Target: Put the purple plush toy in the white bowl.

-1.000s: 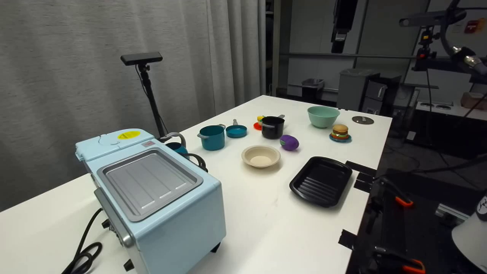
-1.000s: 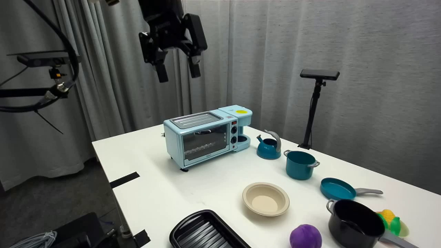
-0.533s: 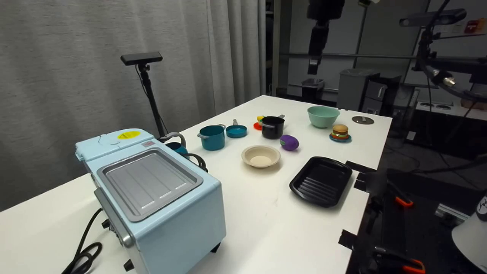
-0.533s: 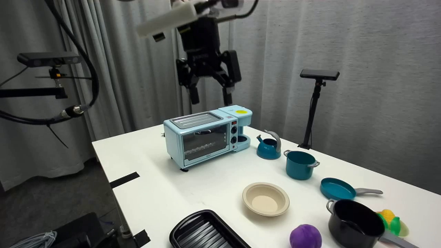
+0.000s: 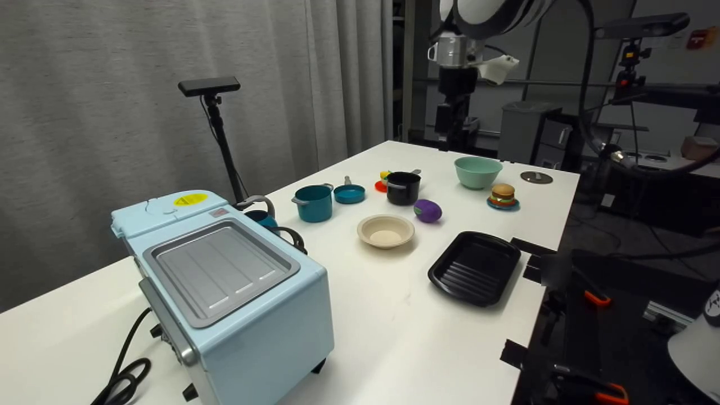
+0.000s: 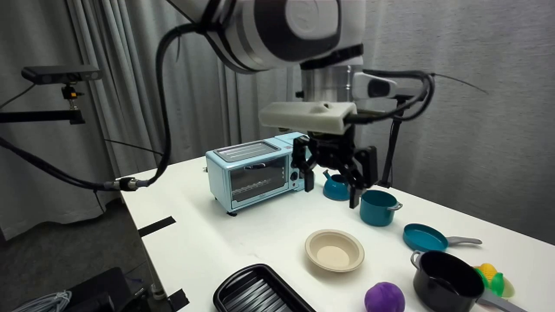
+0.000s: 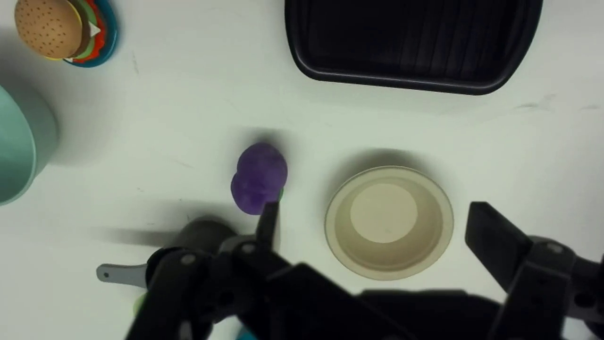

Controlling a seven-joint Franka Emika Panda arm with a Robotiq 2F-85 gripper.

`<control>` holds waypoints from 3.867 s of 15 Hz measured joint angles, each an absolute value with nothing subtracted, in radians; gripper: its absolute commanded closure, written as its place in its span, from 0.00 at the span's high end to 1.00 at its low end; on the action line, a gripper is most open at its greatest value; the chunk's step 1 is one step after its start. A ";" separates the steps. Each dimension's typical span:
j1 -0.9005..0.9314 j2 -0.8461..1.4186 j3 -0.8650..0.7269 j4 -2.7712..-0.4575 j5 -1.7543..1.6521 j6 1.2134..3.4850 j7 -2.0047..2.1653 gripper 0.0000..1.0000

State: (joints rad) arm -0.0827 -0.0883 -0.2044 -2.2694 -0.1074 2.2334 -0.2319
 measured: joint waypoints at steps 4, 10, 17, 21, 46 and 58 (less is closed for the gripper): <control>-0.121 0.102 -0.210 -2.199 -0.028 2.307 -0.241 1.00; -0.123 0.326 -0.175 -2.094 0.001 2.348 -0.179 1.00; -0.135 0.444 -0.181 -2.025 -0.024 2.357 -0.106 1.00; -0.152 0.516 -0.207 -1.980 -0.065 2.363 -0.055 1.00; -0.190 0.709 -0.234 -1.707 -0.097 2.328 0.027 0.06; -0.164 0.482 -0.103 -1.740 -0.012 2.321 0.027 0.07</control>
State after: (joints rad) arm -0.1636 0.4815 -0.1033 -1.7405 -0.0119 2.3214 0.0270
